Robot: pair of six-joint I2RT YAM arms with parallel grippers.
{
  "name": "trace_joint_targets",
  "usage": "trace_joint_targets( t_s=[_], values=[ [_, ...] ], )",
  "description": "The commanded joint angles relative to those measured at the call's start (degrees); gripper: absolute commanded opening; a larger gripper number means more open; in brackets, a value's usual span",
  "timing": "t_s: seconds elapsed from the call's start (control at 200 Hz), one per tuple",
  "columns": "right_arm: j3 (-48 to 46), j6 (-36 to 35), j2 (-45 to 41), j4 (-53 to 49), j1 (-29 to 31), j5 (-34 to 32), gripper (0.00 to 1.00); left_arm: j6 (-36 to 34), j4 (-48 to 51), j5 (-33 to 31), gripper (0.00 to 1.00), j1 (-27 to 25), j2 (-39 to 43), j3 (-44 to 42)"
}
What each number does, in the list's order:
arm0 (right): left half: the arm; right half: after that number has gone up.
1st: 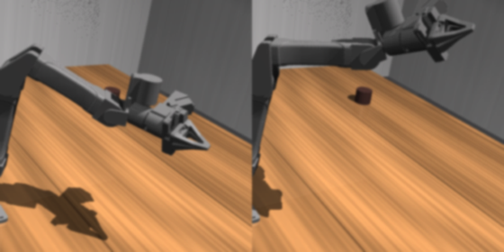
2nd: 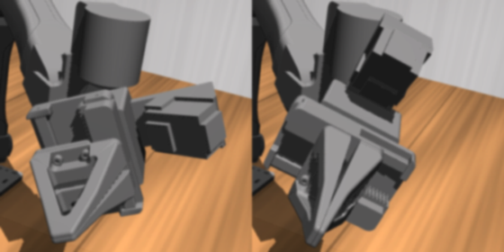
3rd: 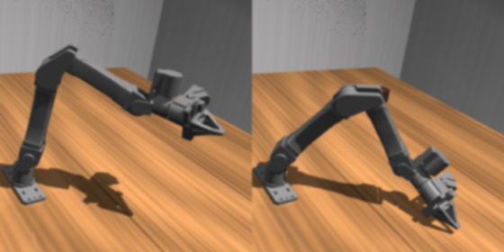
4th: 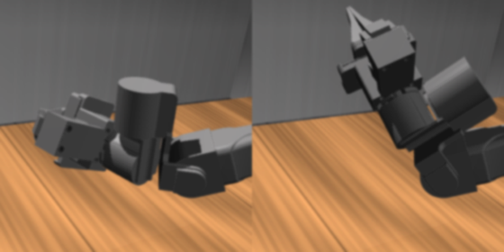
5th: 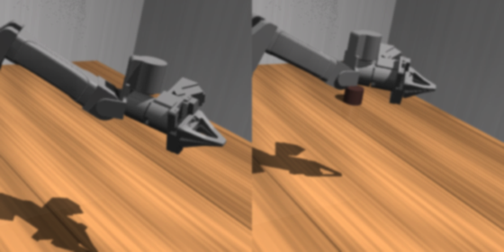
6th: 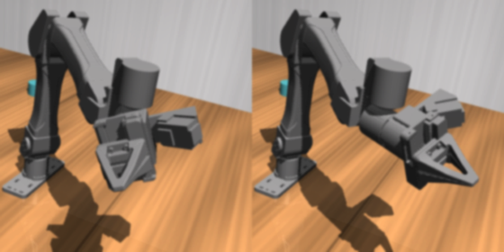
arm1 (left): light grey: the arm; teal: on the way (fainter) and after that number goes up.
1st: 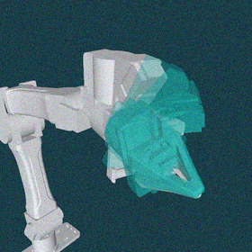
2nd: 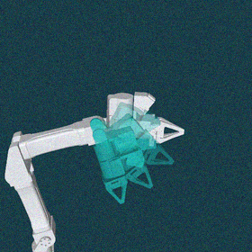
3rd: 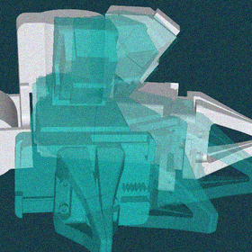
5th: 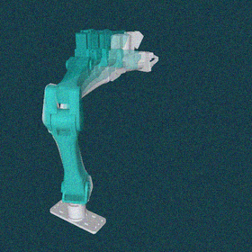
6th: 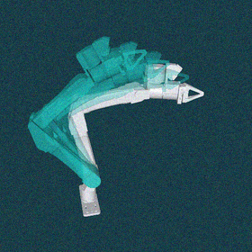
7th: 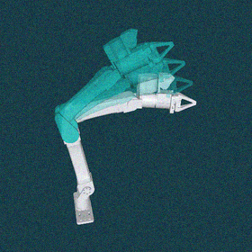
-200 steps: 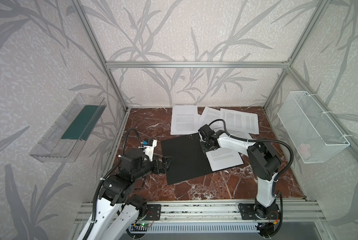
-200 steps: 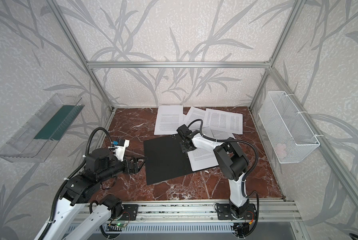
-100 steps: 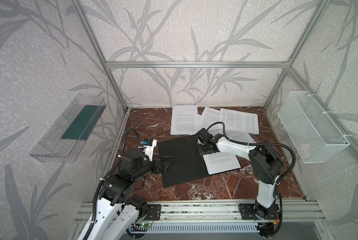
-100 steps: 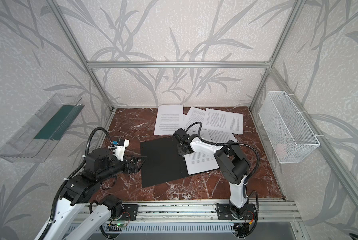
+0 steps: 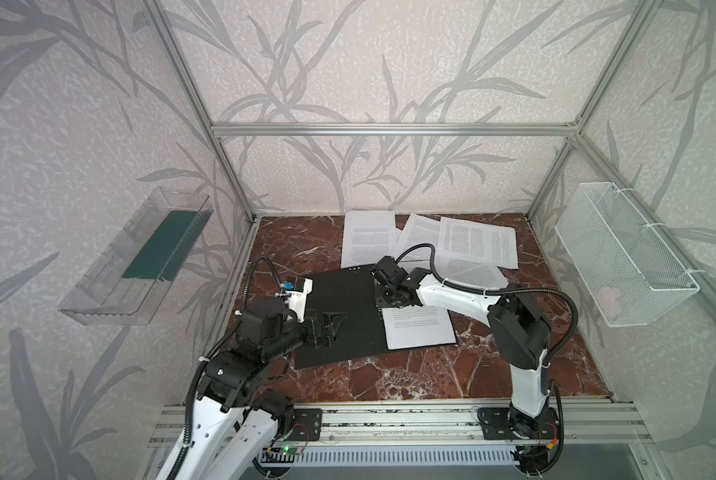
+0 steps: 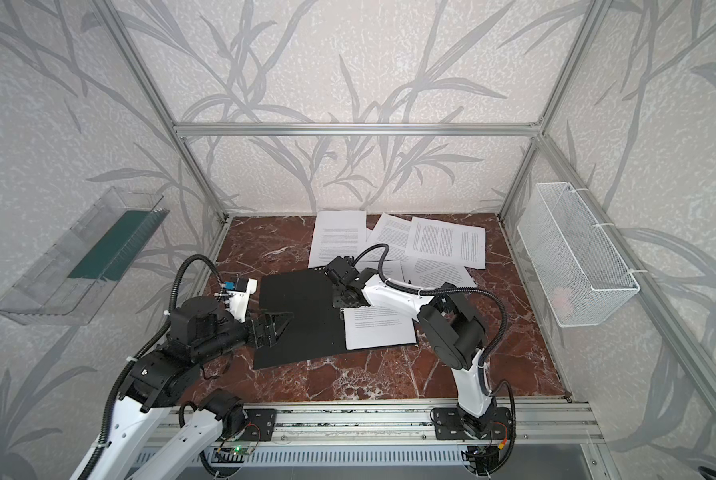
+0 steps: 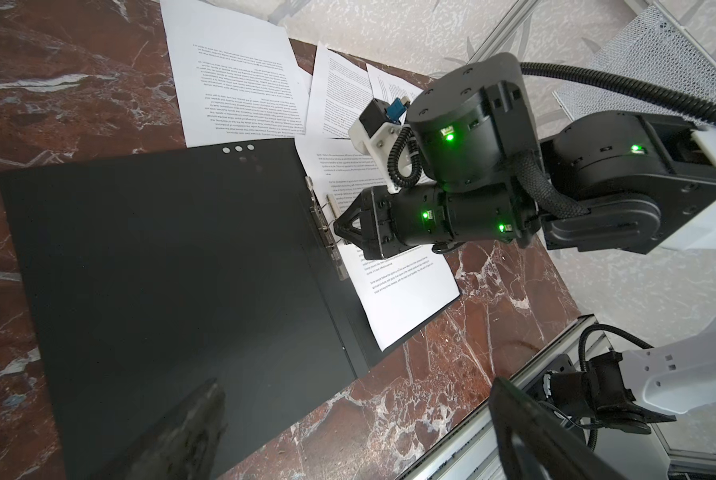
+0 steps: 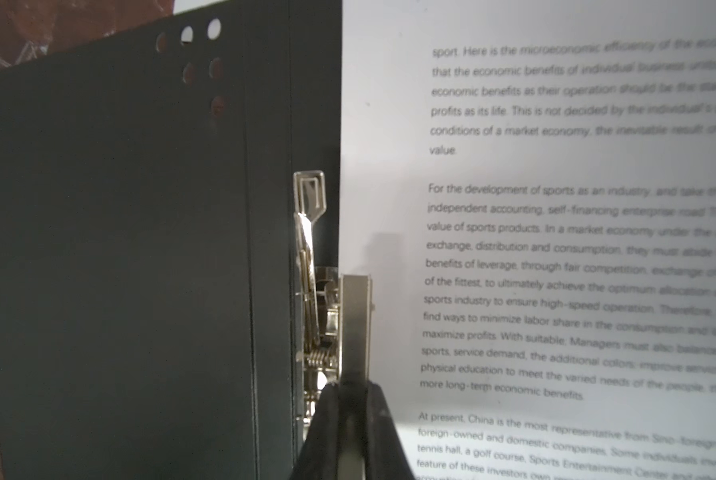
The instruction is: Put the files into the folder
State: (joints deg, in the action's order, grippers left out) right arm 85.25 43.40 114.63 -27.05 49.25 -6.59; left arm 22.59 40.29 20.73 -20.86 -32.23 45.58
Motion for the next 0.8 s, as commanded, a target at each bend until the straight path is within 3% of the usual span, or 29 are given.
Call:
trace_joint_targets(
  t_s=[0.0,0.66,0.795],
  values=[
    [5.17,4.99,2.45,-1.99,2.27,-0.87,0.00,-1.06,-0.26,0.46,0.99,0.46,0.48,-0.62],
    [21.10,14.44,14.66,-5.99,8.71,-3.25,0.04,-1.11,-0.34,0.71,0.99,1.18,0.42,-0.67],
    [22.41,14.76,16.01,-6.19,8.93,-2.74,0.10,-1.06,-0.41,0.81,0.99,1.21,0.53,-0.73]
  ],
)
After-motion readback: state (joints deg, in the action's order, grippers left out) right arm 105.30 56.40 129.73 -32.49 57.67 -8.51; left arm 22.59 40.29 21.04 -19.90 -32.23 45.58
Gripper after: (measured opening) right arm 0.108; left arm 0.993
